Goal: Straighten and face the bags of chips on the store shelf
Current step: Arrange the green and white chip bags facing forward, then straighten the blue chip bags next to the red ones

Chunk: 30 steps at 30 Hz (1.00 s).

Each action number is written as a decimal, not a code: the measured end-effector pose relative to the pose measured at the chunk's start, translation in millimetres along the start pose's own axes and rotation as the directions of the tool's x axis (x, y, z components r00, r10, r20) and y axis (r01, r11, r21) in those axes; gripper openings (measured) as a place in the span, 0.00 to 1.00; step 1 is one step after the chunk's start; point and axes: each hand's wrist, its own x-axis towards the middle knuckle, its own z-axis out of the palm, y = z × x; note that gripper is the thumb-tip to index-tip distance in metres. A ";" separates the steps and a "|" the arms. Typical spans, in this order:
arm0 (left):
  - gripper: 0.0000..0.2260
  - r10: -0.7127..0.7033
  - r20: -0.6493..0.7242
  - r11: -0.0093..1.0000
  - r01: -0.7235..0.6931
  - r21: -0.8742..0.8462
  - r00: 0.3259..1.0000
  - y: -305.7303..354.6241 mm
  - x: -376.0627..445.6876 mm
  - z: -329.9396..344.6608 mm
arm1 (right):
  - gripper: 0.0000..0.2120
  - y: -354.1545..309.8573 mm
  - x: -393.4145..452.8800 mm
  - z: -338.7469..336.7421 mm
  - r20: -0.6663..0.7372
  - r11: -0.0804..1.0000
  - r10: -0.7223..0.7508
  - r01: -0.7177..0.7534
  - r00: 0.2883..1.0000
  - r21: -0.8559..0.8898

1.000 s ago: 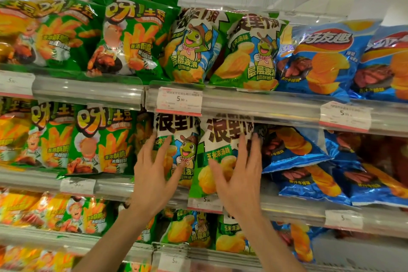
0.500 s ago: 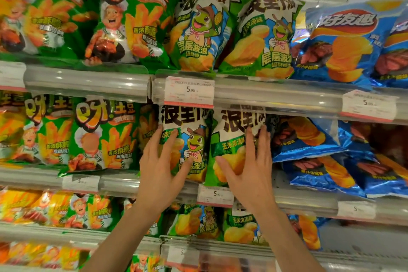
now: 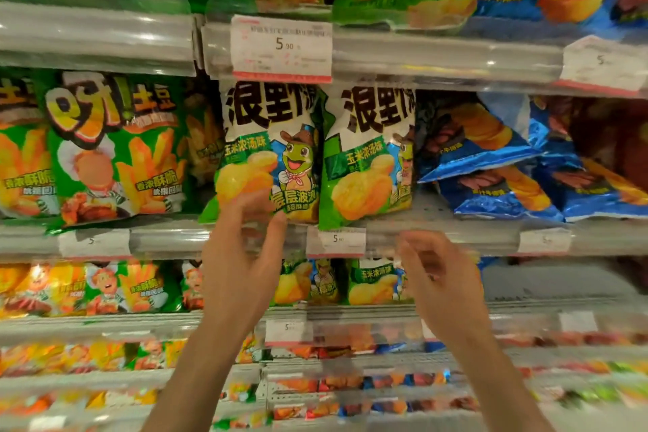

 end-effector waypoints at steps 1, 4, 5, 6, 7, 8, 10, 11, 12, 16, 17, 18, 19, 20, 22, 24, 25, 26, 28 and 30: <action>0.10 -0.041 0.020 0.999 0.041 -0.010 0.999 2.0 -5.7 5.5 | 0.06 4.8 -1.8 -5.5 -0.007 1.000 0.021 -0.021 1.000 0.023; 0.11 -0.120 0.094 0.992 0.122 -0.019 0.988 10.6 -22.7 27.1 | 0.05 18.4 -2.1 -26.0 -0.002 0.994 0.061 -0.060 0.998 0.088; 0.11 -0.133 0.107 0.991 0.136 -0.018 0.985 14.3 -27.2 34.9 | 0.05 22.1 -0.8 -33.9 0.006 0.993 0.069 -0.070 0.998 0.098; 0.10 -0.146 0.114 0.989 0.149 -0.017 0.983 19.0 -31.4 43.5 | 0.04 26.2 1.0 -42.6 0.019 0.991 0.077 -0.079 0.997 0.113; 0.10 -0.160 0.116 0.986 0.163 -0.017 0.980 24.6 -35.7 52.6 | 0.04 30.5 3.0 -52.5 0.038 0.988 0.079 -0.083 0.996 0.129; 0.10 -0.171 0.114 0.984 0.175 -0.021 0.979 31.3 -39.9 62.1 | 0.05 35.0 5.1 -63.1 0.055 0.987 0.069 -0.077 0.996 0.143; 0.10 -0.184 0.106 0.982 0.189 -0.031 0.977 47.0 -48.1 82.5 | 0.05 43.4 9.7 -86.0 0.079 0.984 0.029 -0.042 0.996 0.173; 0.10 -0.189 0.102 0.980 0.194 -0.036 0.977 55.9 -52.1 93.5 | 0.05 47.8 12.3 -98.5 0.090 0.979 0.018 -0.036 0.996 0.198; 0.09 -0.191 0.098 0.980 0.195 -0.039 0.977 64.4 -56.1 105.6 | 0.05 53.2 15.1 -111.7 0.097 0.975 0.012 -0.034 0.995 0.222; 0.09 -0.190 0.096 0.979 0.195 -0.051 0.977 96.7 -69.0 153.6 | 0.06 76.9 26.4 -165.4 0.109 0.970 0.004 -0.031 0.994 0.242; 0.09 -0.190 0.103 0.979 0.197 -0.061 0.976 105.1 -70.4 162.8 | 0.06 82.5 29.3 -177.0 0.106 0.970 0.008 -0.034 0.994 0.242; 0.09 -0.190 0.108 0.978 0.198 -0.069 0.976 113.5 -71.3 170.7 | 0.05 88.8 32.5 -187.3 0.102 0.972 0.010 -0.034 0.995 0.233; 0.09 -0.190 0.110 0.978 0.198 -0.070 0.976 121.1 -71.3 177.5 | 0.05 94.4 35.7 -196.5 0.098 0.974 0.014 -0.036 0.995 0.225; 0.09 -0.183 0.112 0.979 0.191 -0.065 0.977 128.1 -70.4 183.4 | 0.04 99.3 39.6 -204.8 0.091 0.974 0.016 -0.036 0.996 0.222; 0.09 -0.165 0.109 0.985 0.170 -0.040 0.980 138.2 -65.8 193.0 | 0.04 106.1 48.3 -218.9 0.068 0.977 0.010 -0.024 0.998 0.210; 0.09 -0.160 0.108 0.986 0.163 -0.016 0.981 143.0 -57.8 199.8 | 0.04 109.8 57.4 -228.2 0.053 0.981 0.000 -0.010 0.999 0.193; 0.09 -0.157 0.116 0.987 0.159 -0.008 0.981 144.7 -53.5 202.2 | 0.04 110.0 62.0 -231.4 0.048 0.983 -0.008 -0.001 0.999 0.182; 0.09 -0.147 0.129 0.989 0.148 -0.001 0.981 145.7 -49.3 204.0 | 0.03 109.5 67.0 -233.1 0.039 0.986 -0.020 0.013 0.999 0.166; 0.10 -0.117 0.156 0.993 0.116 0.016 0.981 145.7 -39.6 206.7 | 0.04 105.3 77.3 -232.7 0.016 0.991 -0.058 0.056 0.998 0.123; 0.12 -0.099 0.178 0.994 0.088 0.069 0.979 140.5 -27.2 208.1 | 0.05 97.6 89.6 -227.5 -0.002 0.993 -0.084 0.083 0.996 0.085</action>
